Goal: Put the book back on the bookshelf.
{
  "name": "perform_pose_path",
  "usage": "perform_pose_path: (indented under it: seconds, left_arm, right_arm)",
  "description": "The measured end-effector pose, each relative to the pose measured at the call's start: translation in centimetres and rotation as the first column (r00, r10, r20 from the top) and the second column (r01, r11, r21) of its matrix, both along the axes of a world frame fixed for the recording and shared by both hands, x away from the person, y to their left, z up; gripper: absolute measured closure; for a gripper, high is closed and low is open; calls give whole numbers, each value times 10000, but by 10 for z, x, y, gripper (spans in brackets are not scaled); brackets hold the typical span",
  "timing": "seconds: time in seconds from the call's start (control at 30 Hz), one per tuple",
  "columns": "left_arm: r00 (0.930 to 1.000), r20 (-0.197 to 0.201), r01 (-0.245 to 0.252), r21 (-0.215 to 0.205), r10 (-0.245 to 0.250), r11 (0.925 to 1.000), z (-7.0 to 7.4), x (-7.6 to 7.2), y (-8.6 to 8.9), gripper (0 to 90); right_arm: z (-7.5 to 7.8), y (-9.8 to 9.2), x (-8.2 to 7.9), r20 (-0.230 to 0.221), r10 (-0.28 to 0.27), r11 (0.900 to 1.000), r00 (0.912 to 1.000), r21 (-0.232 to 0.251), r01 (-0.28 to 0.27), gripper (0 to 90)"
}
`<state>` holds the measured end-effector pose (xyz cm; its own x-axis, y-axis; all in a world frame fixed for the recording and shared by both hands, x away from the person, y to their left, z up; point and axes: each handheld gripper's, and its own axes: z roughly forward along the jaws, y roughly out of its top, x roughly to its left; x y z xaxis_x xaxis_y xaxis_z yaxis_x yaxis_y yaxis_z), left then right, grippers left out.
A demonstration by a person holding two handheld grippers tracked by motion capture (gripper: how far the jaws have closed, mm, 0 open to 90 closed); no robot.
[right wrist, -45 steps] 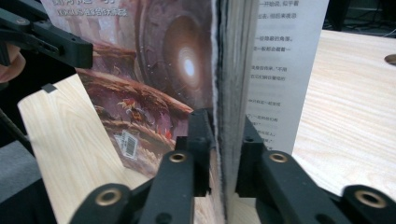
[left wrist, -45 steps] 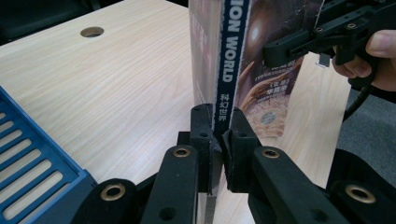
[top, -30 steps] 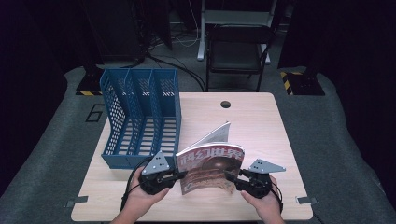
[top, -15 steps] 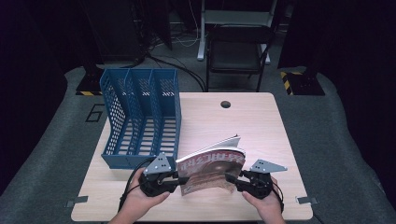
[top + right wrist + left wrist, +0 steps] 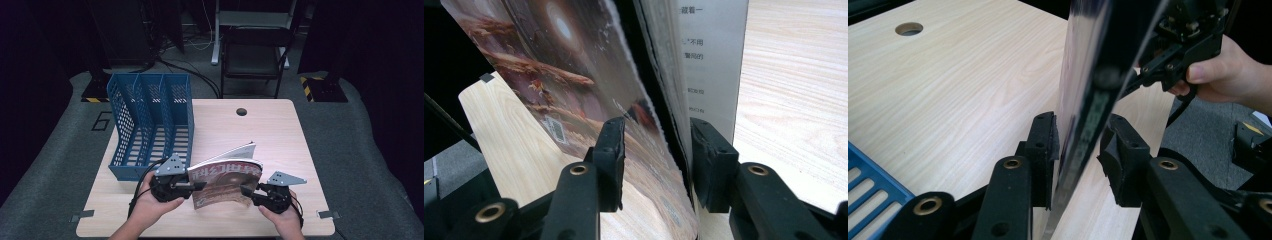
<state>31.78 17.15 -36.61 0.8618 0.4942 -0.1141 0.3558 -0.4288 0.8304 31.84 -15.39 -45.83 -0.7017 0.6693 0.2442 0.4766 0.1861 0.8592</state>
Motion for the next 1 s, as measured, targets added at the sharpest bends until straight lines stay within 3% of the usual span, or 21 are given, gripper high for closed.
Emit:
perform_pose_path:
  seconds: [0.23, 0.57, 0.67, 0.83, 1.0]
  left_arm:
    - [10000, 18, 87, -14, -87, 10000, 14, 3, -4, 649]
    - [9988, 256, 402, 473, -414, 9981, 34, 6, -13, 616]
    - [9990, 356, 258, 590, -280, 9979, 37, 7, -17, 612]
    - [9991, 238, 324, 533, -337, 9981, 42, 9, -22, 603]
    - [9990, 217, 381, 733, -397, 9966, 47, 10, -28, 609]
  right_arm:
    - [-1, 0, 0, -23, 5, 10000, 10000, 8, -5, 603]
    - [-2, 0, 1, -15, -127, 9999, 9999, -77, 127, 583]
    - [-2, 0, 1, -54, -183, 9998, 9998, -57, 183, 584]
    - [-2, -1, 1, -90, -220, 9998, 9997, -13, 219, 584]
    - [-2, -2, 1, -95, -217, 9998, 9997, -48, 217, 582]
